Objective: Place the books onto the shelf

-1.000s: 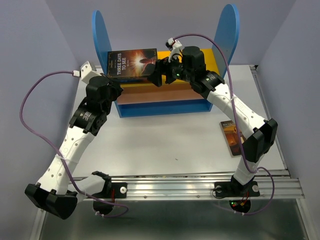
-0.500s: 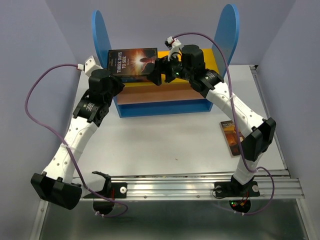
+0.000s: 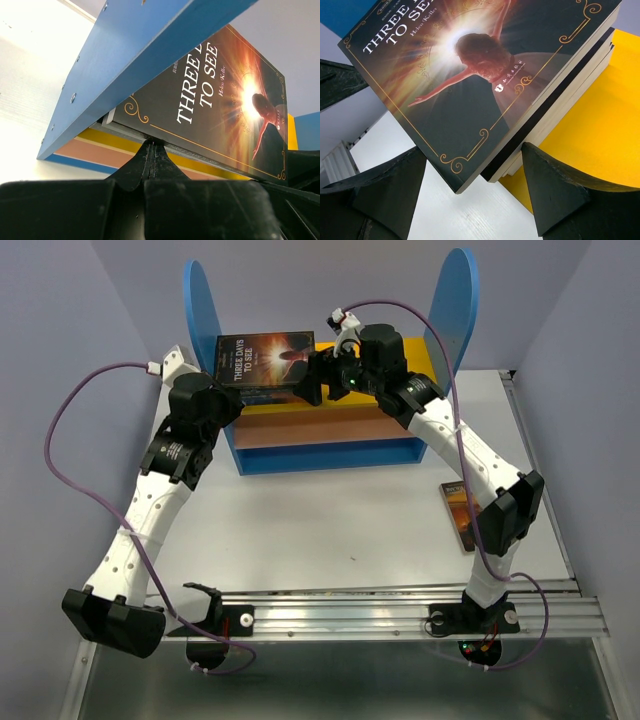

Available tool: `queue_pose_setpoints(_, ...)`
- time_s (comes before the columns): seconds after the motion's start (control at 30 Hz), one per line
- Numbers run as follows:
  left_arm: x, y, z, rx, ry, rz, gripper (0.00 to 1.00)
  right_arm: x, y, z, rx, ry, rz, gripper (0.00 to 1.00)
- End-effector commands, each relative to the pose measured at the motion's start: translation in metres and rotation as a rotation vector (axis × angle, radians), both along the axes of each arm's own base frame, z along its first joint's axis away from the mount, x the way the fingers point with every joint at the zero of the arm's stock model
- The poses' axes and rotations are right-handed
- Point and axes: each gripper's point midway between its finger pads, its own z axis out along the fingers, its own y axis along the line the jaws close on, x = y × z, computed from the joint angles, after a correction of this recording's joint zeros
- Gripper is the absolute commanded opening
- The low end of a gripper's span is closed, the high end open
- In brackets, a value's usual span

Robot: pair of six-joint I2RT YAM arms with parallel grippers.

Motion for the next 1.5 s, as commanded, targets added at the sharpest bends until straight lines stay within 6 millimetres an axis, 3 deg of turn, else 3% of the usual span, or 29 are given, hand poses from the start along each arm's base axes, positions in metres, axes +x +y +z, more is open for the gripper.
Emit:
queue_pose_setpoints(0.0,0.002,0.000,0.031,-0.009,-0.085,-0.015,0.00,-0.001,0.018,0.027,0.056,-0.097,0.057,0.82)
queue_pose_setpoints(0.47,0.000,0.003,0.035,-0.018,-0.087,-0.029,0.00,-0.006,0.016,0.036,0.053,-0.130,0.079,0.82)
queue_pose_setpoints(0.6,-0.007,0.001,0.036,-0.030,-0.098,-0.049,0.00,-0.015,0.006,0.048,0.059,-0.150,0.069,0.84)
queue_pose_setpoints(0.77,-0.019,0.001,0.042,-0.043,-0.128,-0.059,0.00,-0.026,-0.008,0.045,0.034,-0.156,0.047,0.86)
queue_pose_setpoints(0.93,-0.018,-0.001,0.037,-0.045,-0.119,-0.071,0.00,-0.034,-0.025,0.057,0.021,-0.204,0.004,0.86)
queue_pose_setpoints(1.03,-0.017,-0.004,0.036,-0.050,-0.121,-0.084,0.00,-0.035,-0.033,0.054,0.001,-0.213,-0.021,0.86)
queue_pose_setpoints(1.13,-0.016,-0.004,0.036,-0.049,-0.122,-0.084,0.00,-0.030,-0.047,0.058,-0.002,-0.216,-0.110,0.78)
queue_pose_setpoints(1.27,-0.015,-0.005,0.036,-0.051,-0.127,-0.089,0.00,-0.013,-0.066,0.068,-0.010,-0.236,-0.256,0.58)
queue_pose_setpoints(1.47,-0.010,-0.006,0.035,-0.050,-0.122,-0.089,0.00,0.007,-0.070,0.063,-0.046,-0.251,-0.335,0.54)
